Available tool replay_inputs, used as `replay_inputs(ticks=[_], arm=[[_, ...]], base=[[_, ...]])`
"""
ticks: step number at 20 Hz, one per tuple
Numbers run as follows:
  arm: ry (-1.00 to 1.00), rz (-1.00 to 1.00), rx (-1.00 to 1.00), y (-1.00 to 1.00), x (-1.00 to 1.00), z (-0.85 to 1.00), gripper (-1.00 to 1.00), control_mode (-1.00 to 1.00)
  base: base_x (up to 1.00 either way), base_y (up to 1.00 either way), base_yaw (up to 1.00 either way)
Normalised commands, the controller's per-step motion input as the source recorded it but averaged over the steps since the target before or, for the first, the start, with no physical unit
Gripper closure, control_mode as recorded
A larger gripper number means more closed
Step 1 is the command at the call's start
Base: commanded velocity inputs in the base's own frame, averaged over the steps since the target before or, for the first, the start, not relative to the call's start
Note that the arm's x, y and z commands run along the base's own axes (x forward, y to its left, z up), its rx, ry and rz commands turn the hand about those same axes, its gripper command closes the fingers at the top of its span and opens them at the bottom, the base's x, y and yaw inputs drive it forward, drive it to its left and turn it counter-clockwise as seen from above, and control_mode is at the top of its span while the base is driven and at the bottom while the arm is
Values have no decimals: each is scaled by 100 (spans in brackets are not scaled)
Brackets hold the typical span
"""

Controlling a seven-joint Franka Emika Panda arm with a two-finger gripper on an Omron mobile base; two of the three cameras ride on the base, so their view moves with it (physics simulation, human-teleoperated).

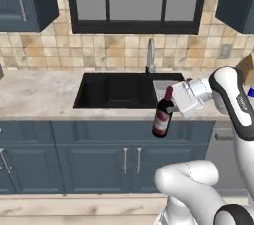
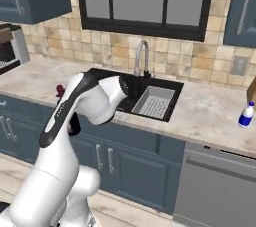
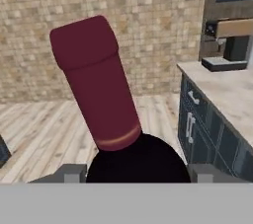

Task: Place the drinks on the dining counter in a tight cluster.

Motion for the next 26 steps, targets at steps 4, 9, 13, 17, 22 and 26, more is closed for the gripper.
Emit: replay_inputs(ticks=[4, 9, 13, 17, 22, 26], arm=[[0, 0, 0, 0, 0, 0, 100, 100], [0, 0, 0, 0, 0, 0, 100, 100], [0, 0, 0, 0, 0, 0, 100, 100], [0, 0, 0, 0, 0, 0, 100, 100], [0, 0, 0, 0, 0, 0, 100, 100], [0, 0, 0, 0, 0, 0, 100, 100]], base=[[-69, 68, 59], [-10, 74, 81], [11, 51, 86], [58, 25, 84], [65, 21, 84], [54, 18, 80]])
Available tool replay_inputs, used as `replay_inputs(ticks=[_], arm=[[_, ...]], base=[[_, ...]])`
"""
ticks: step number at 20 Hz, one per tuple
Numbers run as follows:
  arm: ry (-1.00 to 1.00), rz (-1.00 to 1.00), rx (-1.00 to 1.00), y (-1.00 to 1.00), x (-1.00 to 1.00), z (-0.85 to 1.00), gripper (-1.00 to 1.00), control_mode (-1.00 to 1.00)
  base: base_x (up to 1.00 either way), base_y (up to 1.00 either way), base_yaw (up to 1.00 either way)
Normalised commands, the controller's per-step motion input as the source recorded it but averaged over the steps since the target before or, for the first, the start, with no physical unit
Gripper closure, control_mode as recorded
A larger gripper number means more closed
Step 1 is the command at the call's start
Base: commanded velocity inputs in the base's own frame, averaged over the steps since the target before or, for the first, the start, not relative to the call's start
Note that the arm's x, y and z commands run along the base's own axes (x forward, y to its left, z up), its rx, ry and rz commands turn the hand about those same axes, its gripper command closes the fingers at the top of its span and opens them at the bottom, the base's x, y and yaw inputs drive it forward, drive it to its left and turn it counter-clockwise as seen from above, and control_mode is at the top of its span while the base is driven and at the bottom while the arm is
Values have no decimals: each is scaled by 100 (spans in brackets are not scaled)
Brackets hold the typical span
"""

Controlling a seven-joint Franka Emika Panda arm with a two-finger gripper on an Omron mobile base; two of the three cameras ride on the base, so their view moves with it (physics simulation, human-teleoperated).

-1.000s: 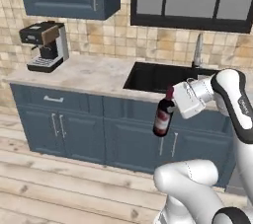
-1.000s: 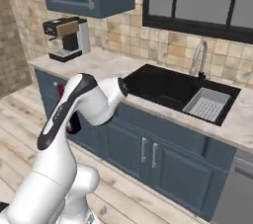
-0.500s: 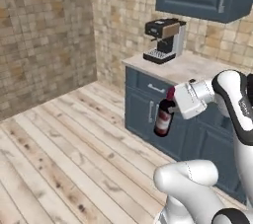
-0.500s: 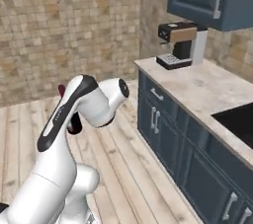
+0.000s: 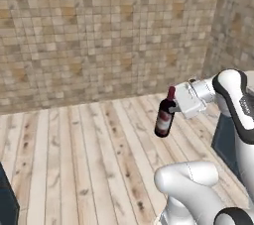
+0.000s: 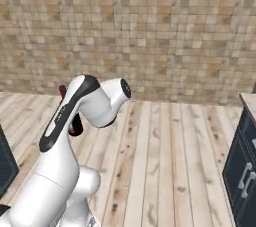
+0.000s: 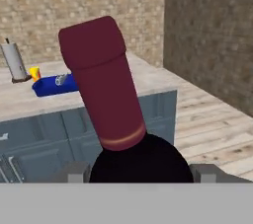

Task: Place the drinks on the dining counter in a tight cluster.

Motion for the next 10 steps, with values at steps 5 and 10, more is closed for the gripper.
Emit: replay_inputs(ticks=[5, 10], arm=[[0, 0, 0, 0, 0, 0, 100, 100], [0, 0, 0, 0, 0, 0, 100, 100]], base=[[57, 0, 61], [82, 0, 62]])
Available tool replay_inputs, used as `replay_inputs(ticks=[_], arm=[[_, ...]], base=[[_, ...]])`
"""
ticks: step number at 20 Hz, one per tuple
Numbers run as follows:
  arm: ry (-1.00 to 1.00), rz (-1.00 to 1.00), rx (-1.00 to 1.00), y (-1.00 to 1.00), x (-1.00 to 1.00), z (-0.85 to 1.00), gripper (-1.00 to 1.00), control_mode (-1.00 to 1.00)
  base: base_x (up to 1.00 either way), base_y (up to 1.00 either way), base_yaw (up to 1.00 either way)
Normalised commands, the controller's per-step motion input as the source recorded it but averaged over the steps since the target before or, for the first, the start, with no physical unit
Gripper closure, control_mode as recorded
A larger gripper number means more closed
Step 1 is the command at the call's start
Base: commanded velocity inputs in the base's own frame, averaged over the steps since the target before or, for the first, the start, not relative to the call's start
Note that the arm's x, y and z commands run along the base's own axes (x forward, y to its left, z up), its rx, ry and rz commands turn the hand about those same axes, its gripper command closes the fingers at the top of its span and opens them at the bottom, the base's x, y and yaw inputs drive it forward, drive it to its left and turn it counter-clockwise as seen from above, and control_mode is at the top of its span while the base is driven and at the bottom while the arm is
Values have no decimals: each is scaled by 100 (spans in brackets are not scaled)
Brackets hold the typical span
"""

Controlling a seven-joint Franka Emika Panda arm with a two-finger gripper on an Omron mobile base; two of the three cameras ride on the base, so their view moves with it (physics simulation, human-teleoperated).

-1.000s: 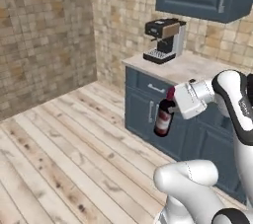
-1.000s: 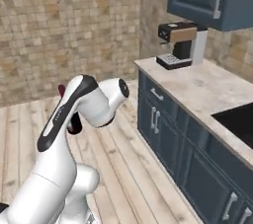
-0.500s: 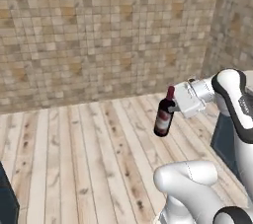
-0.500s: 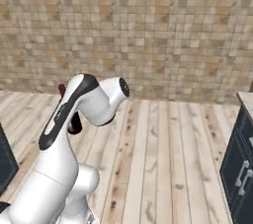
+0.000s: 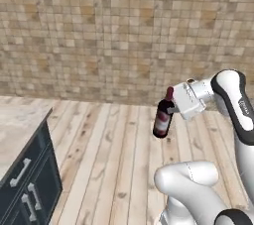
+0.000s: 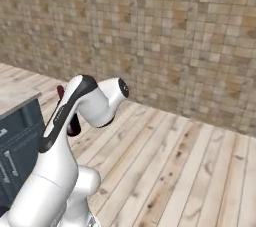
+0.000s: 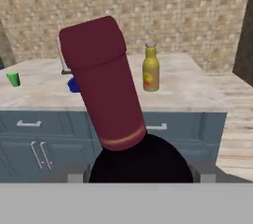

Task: Place the drinks on the dining counter in a tight cluster.

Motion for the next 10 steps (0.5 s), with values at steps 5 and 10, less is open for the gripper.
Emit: replay_inputs(ticks=[5, 10], arm=[[0, 0, 0, 0, 0, 0, 100, 100], [0, 0, 0, 0, 0, 0, 100, 100]], base=[[100, 0, 75], [85, 0, 83]])
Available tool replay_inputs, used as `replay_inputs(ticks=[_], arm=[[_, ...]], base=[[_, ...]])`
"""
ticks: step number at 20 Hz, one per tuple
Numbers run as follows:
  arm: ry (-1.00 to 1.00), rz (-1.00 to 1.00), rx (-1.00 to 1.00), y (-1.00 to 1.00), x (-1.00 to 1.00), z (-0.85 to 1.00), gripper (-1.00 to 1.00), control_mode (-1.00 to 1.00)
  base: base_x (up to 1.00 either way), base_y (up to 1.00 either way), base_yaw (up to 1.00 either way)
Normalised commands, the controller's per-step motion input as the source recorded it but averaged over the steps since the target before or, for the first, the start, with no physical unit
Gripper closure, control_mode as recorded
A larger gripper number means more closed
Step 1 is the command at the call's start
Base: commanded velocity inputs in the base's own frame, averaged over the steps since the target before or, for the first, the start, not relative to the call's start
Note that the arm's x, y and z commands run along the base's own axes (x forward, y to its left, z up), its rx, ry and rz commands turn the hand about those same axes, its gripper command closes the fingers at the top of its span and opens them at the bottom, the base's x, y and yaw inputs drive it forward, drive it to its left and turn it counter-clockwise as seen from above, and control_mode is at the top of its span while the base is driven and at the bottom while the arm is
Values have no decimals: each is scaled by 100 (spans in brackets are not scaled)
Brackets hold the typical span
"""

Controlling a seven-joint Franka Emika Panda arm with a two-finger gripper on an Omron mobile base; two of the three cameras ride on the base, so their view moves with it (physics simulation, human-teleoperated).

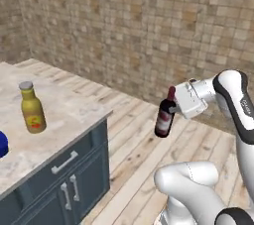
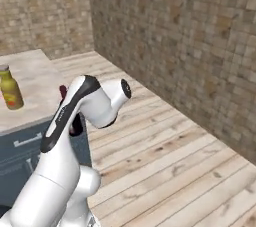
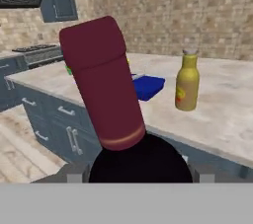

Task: Place the drinks on the dining counter in a tight cluster.

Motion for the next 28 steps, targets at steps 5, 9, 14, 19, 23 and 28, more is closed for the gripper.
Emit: replay_inputs(ticks=[5, 9, 14, 19, 23, 28], arm=[[0, 0, 0, 0, 0, 0, 100, 100], [0, 0, 0, 0, 0, 0, 100, 100], [0, 0, 0, 0, 0, 0, 100, 100], [0, 0, 0, 0, 0, 0, 100, 100], [0, 0, 0, 0, 0, 0, 100, 100], [0, 0, 0, 0, 0, 0, 100, 100]], base=[[59, -8, 79], [53, -21, 73], [54, -60, 63], [42, -82, 18], [55, -17, -1], [84, 11, -9]])
